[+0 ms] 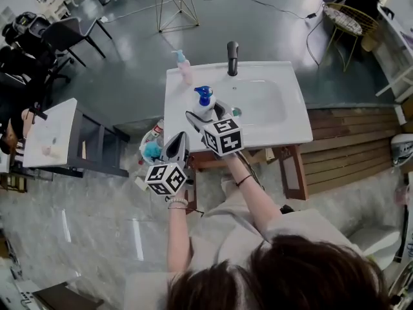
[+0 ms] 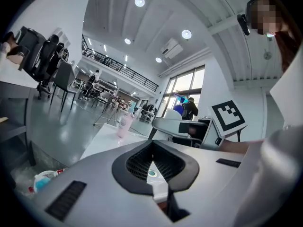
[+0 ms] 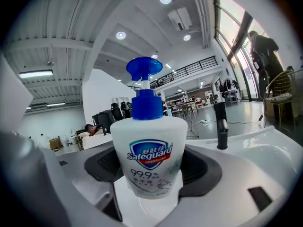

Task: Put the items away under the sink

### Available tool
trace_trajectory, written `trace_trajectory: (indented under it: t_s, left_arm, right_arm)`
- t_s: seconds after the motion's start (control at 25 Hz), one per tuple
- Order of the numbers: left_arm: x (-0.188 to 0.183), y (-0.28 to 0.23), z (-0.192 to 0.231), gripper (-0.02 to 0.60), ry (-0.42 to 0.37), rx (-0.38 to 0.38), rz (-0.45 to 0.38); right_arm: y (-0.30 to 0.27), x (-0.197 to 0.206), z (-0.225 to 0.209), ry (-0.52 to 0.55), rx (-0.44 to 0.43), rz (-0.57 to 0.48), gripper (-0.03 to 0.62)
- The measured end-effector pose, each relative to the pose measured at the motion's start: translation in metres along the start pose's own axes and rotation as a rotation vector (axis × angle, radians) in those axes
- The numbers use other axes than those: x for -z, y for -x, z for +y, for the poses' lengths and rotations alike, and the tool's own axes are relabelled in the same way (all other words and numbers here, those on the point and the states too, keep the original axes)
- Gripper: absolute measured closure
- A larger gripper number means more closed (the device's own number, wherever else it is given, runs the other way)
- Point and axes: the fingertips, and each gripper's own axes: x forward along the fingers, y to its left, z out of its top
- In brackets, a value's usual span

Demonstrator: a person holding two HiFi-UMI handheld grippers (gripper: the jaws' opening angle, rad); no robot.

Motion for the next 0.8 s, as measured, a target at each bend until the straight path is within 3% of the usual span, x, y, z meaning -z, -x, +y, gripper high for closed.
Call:
trace_trajectory:
  t_s: [0.36,0.8]
  left_arm:
    - [0.023,0.023,-0.047,0.581,-0.022,0.096,0.036]
    - [0.031,0.039,-0.078,0.581,-0.064,0.142,0.051]
  right_arm:
    - [0.061,0.010,0.001,-0.025,0.070,-0.035,0.227]
    - [0.106,0.017,0.002,-0.040,0.105,-0.063,0.227]
